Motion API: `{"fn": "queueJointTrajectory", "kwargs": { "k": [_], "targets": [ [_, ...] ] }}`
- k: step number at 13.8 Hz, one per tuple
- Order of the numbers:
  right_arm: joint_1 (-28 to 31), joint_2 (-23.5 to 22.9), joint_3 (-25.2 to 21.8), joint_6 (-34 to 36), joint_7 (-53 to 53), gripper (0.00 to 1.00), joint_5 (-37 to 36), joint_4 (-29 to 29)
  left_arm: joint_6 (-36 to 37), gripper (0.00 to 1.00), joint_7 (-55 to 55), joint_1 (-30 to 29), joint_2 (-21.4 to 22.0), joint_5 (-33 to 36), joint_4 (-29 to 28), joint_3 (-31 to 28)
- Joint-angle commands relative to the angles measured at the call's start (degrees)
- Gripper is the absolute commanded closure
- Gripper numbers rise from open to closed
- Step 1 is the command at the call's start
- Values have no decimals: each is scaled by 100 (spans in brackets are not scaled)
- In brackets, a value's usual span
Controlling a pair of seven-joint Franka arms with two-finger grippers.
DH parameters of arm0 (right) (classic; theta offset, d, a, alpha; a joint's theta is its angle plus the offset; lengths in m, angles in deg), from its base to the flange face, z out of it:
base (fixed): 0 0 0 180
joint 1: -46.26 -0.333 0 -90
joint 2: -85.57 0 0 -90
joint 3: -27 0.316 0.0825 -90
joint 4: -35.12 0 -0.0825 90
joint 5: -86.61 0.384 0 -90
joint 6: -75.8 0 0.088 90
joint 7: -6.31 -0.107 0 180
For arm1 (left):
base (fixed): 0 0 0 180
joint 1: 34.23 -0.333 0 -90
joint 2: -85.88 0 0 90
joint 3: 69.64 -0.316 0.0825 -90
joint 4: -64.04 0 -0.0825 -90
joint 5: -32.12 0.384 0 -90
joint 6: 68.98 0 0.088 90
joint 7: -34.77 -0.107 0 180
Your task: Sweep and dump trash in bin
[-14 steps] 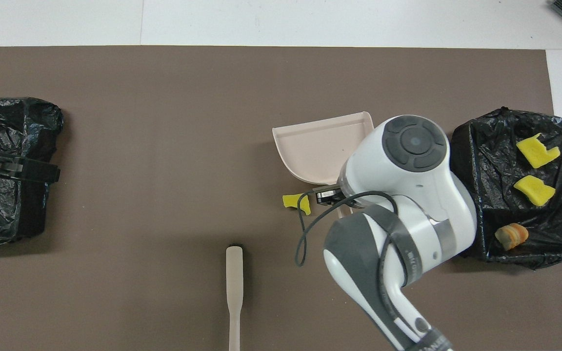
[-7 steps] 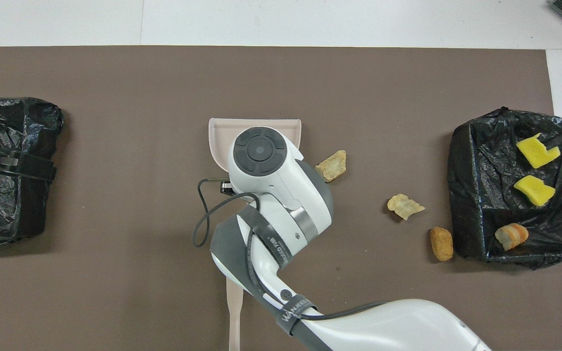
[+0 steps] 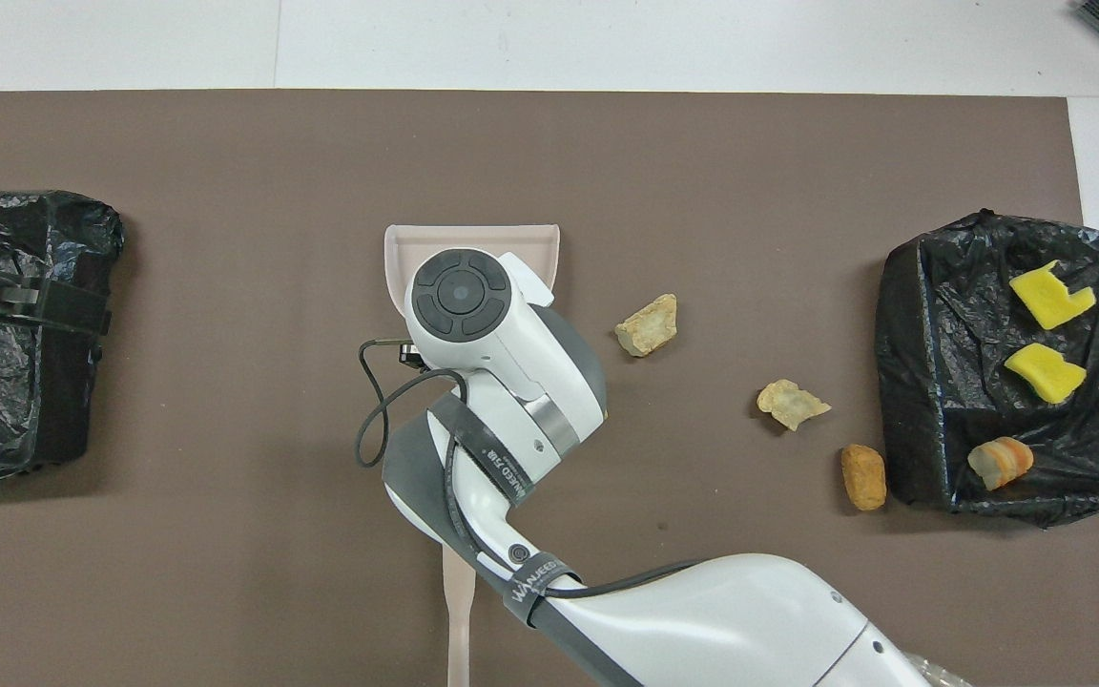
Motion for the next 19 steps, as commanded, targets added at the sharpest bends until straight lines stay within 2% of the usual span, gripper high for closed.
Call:
{"fn": "queueJointTrajectory", "kwargs": {
  "k": [1, 3, 7, 11, 12, 15, 16, 19],
  "targets": [
    [27, 308, 24, 122, 24, 0, -5, 209, 160, 0, 229, 41, -28, 156, 124, 24],
    [-148, 518, 67, 325, -72, 0, 30, 445, 204, 0, 238, 41, 95, 148, -25, 24],
    [-534, 1300, 138, 203, -676, 0, 170, 1525, 151, 0, 212, 41, 113, 148, -61, 24],
    [-1010, 1801, 138, 150, -1345, 0, 179, 2246, 142, 0, 220, 32, 113, 148, -61, 24],
    [-1159, 1986, 138, 10, -1477, 0, 249, 2605, 142, 0, 220, 23, 113, 148, -61, 24],
    [-1485, 2610, 138, -1068, -1689, 0, 601, 3932, 142, 0, 220, -12, 113, 148, -61, 24],
    [-1572, 2716, 138, -1316, -1724, 0, 662, 4206, 134, 0, 229, -21, 113, 148, -61, 24],
    [-1722, 3015, 138, -1336, -1742, 0, 812, 4725, 125, 0, 220, -38, 131, 148, -43, -11]
  ]
}}
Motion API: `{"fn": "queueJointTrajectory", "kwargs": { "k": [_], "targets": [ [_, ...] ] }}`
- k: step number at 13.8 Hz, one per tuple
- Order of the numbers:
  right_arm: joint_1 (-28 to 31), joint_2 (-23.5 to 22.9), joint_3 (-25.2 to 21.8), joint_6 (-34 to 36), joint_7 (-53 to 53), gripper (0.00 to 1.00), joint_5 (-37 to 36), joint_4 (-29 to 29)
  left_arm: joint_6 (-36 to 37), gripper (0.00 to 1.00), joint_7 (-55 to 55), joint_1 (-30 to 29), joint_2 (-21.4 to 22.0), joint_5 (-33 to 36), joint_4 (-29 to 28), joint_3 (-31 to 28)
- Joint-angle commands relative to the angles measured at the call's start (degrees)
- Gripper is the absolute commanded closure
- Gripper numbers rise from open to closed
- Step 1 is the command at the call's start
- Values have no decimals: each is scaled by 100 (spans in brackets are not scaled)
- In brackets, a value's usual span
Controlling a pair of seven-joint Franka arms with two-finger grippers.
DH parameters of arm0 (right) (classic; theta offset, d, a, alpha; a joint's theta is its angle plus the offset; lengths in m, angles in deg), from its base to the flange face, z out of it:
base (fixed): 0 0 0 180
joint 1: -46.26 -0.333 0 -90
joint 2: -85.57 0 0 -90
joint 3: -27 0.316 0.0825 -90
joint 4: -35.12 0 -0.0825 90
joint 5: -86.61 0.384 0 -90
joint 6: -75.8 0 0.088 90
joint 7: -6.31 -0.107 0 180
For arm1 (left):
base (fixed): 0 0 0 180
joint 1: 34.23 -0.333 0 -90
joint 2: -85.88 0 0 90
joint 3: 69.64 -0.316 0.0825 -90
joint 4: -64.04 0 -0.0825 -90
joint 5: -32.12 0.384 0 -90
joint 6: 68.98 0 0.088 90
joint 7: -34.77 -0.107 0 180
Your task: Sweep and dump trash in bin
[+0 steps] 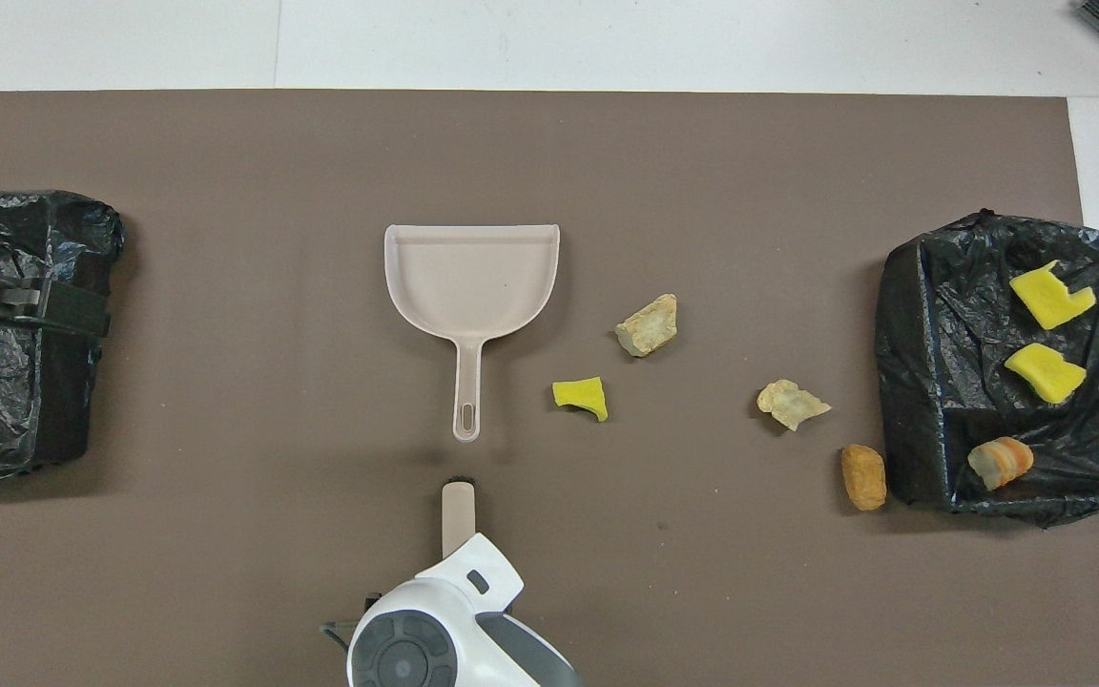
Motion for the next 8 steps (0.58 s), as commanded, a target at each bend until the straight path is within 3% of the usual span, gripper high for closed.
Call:
{"fn": "queueJointTrajectory", "kwargs": {
  "k": [1, 8],
  "targets": [
    [-75, 547, -18, -184, -122, 0, 215, 732, 44, 0, 54, -23, 103, 117, -40, -11],
    [-365, 610, -18, -167, -202, 16, 585, 883, -9, 0, 133, 65, 139, 64, -84, 24]
  ]
}}
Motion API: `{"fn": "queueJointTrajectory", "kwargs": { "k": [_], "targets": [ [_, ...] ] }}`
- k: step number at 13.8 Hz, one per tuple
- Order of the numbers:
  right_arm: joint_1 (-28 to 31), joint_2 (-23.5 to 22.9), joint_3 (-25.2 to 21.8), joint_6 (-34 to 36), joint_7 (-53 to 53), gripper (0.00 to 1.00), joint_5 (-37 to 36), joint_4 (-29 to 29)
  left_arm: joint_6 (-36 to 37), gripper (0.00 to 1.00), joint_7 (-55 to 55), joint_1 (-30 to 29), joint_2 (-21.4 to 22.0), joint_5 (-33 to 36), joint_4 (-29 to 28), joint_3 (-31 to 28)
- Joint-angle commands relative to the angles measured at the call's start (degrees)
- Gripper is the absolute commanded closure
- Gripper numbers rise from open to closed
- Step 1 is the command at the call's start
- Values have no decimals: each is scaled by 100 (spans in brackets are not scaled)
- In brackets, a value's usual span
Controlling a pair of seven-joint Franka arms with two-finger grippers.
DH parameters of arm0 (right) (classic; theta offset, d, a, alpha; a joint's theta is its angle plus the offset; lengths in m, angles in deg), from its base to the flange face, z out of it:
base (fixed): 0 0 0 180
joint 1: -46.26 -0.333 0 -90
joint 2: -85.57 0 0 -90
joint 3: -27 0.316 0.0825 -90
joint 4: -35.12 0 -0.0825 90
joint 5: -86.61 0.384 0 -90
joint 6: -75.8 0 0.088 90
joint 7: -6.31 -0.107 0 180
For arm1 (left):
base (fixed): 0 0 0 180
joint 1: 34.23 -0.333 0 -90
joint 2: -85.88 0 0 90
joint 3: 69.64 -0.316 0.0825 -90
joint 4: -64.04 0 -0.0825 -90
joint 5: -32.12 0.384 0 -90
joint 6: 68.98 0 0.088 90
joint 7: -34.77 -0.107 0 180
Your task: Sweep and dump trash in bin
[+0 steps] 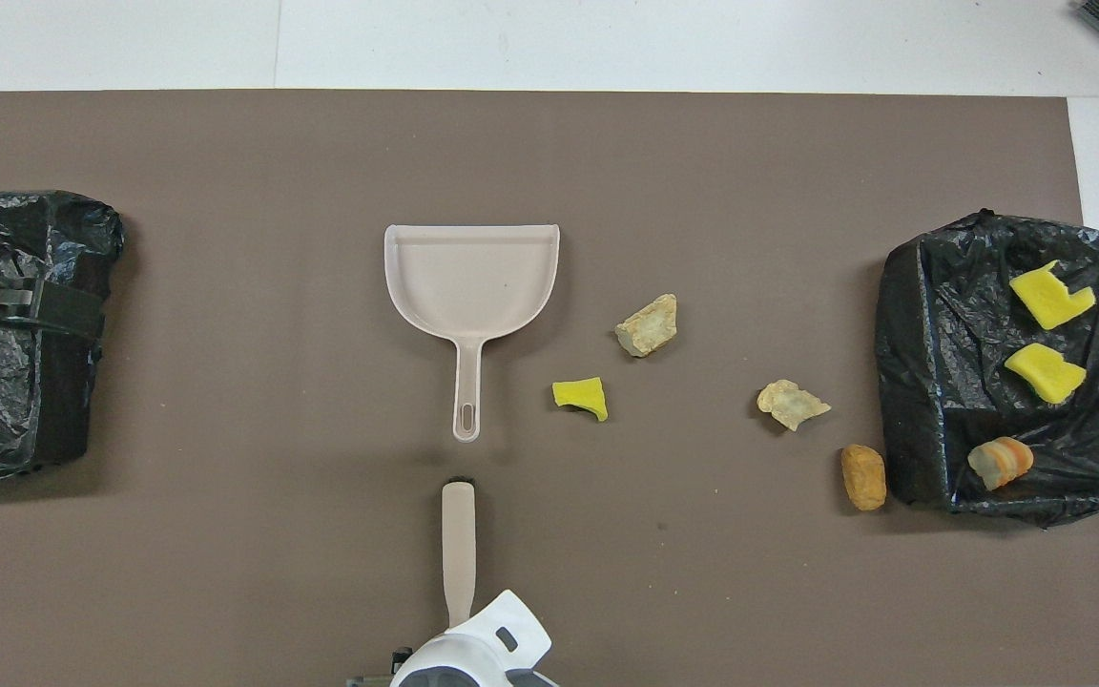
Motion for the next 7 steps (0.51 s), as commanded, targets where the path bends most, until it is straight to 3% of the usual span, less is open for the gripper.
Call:
{"fn": "queueJointTrajectory", "kwargs": {
  "k": [1, 6, 7],
  "targets": [
    [-44, 116, -16, -165, -31, 19, 117, 174, -63, 0, 118, 66, 99, 64, -110, 24],
    [-62, 29, -16, -174, 189, 34, 117, 165, -458, 0, 222, 250, 3, 46, -250, 24],
    [-62, 37, -16, -139, 198, 42, 108, 156, -546, 0, 232, 381, -6, 46, -329, 24]
  ]
}}
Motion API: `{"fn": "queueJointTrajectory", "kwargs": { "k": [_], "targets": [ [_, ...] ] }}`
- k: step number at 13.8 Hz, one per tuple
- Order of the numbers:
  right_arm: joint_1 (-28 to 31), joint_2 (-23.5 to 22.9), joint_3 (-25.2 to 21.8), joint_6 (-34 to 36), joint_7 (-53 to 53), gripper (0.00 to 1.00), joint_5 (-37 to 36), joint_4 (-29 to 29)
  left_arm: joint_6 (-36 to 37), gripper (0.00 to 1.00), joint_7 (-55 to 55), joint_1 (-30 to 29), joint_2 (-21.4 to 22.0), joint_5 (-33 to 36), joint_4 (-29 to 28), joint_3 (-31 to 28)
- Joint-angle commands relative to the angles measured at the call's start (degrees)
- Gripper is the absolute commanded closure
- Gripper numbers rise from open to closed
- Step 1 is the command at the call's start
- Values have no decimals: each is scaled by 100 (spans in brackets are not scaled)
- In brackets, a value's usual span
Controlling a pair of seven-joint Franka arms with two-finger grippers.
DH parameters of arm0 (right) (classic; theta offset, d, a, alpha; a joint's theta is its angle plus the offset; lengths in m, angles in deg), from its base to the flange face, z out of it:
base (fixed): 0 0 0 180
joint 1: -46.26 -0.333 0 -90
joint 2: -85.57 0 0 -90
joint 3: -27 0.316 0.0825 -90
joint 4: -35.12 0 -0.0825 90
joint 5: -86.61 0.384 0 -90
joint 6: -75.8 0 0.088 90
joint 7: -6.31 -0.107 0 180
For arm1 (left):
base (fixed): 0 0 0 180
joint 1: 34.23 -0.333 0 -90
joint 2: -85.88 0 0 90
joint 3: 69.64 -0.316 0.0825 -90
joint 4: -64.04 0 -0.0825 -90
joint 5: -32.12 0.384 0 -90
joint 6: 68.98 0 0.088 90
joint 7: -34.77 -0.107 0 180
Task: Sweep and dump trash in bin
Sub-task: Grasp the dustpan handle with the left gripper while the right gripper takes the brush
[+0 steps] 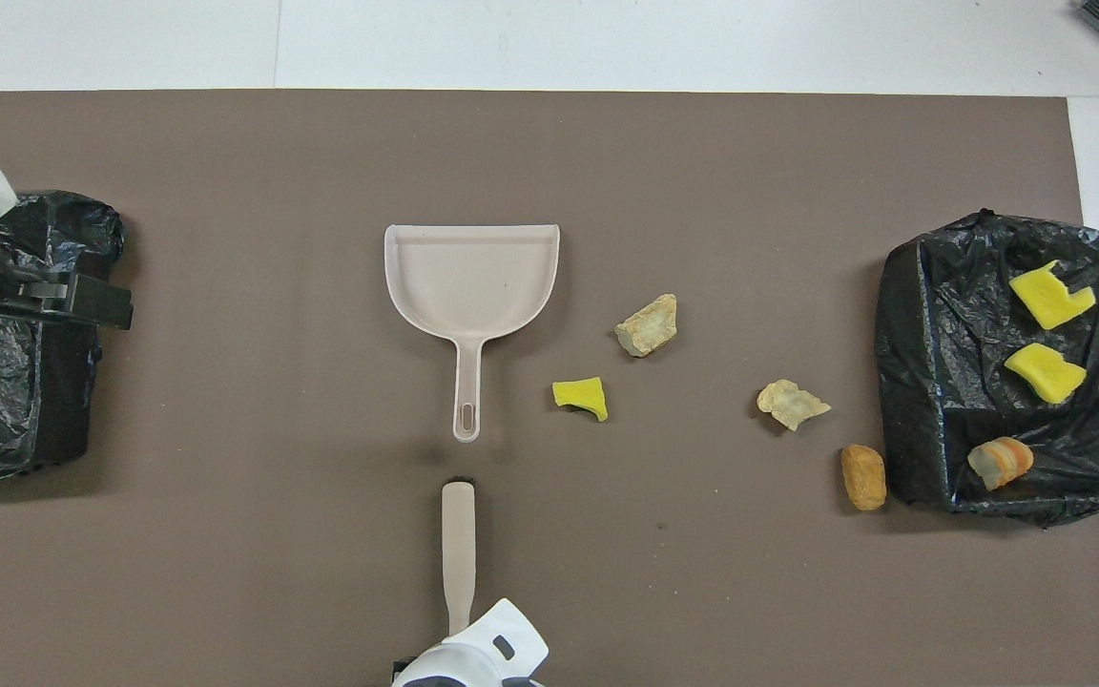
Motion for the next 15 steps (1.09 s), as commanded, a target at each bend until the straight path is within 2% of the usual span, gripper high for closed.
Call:
{"fn": "queueJointTrajectory", "kwargs": {
  "k": [1, 3, 4, 5, 10, 12, 15],
  "targets": [
    [-11, 34, -14, -148, 175, 56, 106, 112, -368, 0, 215, 372, 40, 50, -381, -45],
    [-20, 25, -14, -148, 244, 80, 106, 94, -798, 0, 461, 539, 23, 59, -646, -45],
    [-11, 8, -14, -139, 332, 96, 106, 77, -869, 0, 514, 618, -108, 59, -664, -45],
    [15, -44, -23, -122, 368, 100, 97, 16, -1018, 0, 662, 758, -187, 50, -664, -45],
    [138, 69, -76, 432, -254, 100, 88, -240, -1528, 0, 1506, 1330, -697, 59, -673, -45],
    [365, 375, -76, 781, -353, 100, -8, -196, -1704, 0, 1980, 1646, -881, 59, -682, -45],
    [962, 1069, -76, 1607, -265, 100, -17, -170, -2291, 0, 2105, 1840, -1181, 59, -918, -45]
  ]
}}
